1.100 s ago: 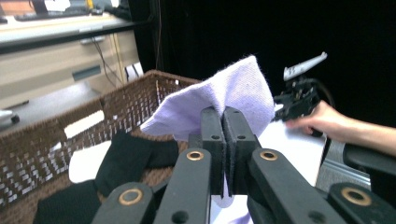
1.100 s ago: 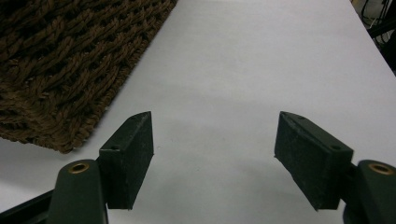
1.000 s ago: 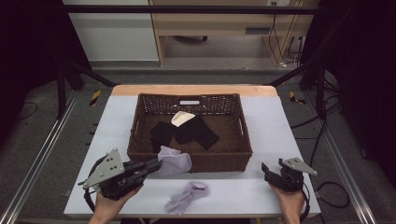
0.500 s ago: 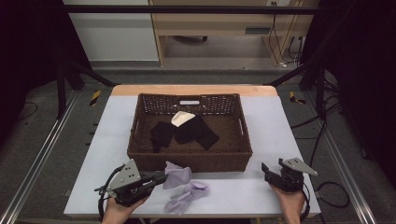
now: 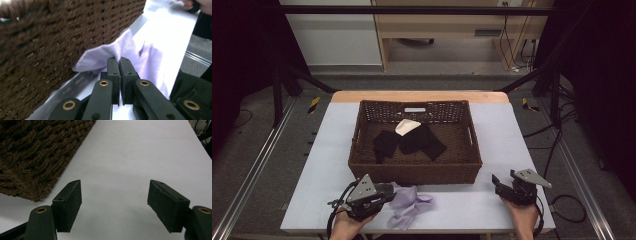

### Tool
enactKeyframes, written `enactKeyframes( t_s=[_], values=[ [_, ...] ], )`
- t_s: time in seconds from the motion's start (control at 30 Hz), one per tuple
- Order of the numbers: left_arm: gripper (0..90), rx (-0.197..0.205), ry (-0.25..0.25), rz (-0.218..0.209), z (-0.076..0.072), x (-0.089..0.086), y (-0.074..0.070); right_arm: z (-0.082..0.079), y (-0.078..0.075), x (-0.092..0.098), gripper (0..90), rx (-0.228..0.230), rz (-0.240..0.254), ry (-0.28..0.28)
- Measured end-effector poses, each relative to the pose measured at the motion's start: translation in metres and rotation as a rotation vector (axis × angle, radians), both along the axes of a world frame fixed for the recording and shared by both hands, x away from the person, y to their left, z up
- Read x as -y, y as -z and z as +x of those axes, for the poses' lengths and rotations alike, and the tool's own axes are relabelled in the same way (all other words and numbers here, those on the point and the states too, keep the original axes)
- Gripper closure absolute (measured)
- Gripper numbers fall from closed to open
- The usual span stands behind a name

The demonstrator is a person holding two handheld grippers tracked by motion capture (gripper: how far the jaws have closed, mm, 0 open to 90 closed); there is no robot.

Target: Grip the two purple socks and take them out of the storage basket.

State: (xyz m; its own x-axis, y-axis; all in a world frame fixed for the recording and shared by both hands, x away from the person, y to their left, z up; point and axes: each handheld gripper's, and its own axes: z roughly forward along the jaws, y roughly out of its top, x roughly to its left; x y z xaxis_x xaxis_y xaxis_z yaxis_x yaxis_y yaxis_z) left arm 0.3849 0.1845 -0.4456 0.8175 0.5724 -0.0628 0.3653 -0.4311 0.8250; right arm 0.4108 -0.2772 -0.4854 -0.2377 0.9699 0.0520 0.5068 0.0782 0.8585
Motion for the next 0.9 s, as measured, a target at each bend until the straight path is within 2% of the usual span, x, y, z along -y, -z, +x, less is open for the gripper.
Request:
enactKeyframes(
  t_s=[0.13,0.2,0.23,0.43,0.6,0.8,0.9],
  values=[
    [81.8,-0.042,-0.014,0.001,0.005,-0.001,0.006,0.000,0.000,0.000,27.6,-0.001,-0.001,-0.001],
    [70.1,-0.060,-0.031,0.008,0.007,-0.001,0.008,0.000,0.000,0.000,27.6,0.000,0.001,-0.001],
    [67.9,-0.064,-0.035,0.007,0.007,-0.001,0.008,0.000,0.000,0.000,27.6,0.000,0.001,-0.001],
    [43.0,-0.060,-0.103,0.019,0.007,-0.009,0.005,0.000,0.000,0.000,27.4,0.002,0.003,0.000],
    [38.3,-0.057,-0.131,-0.005,0.003,-0.020,0.002,-0.001,0.000,0.000,27.2,0.005,0.001,0.001],
    [36.1,-0.053,-0.164,0.011,-0.004,-0.036,0.004,-0.001,0.000,0.001,26.9,0.005,0.006,-0.002],
    [35.7,-0.055,-0.196,0.016,-0.005,-0.048,0.006,-0.001,0.000,0.001,26.7,0.005,0.006,-0.001]
  ],
)
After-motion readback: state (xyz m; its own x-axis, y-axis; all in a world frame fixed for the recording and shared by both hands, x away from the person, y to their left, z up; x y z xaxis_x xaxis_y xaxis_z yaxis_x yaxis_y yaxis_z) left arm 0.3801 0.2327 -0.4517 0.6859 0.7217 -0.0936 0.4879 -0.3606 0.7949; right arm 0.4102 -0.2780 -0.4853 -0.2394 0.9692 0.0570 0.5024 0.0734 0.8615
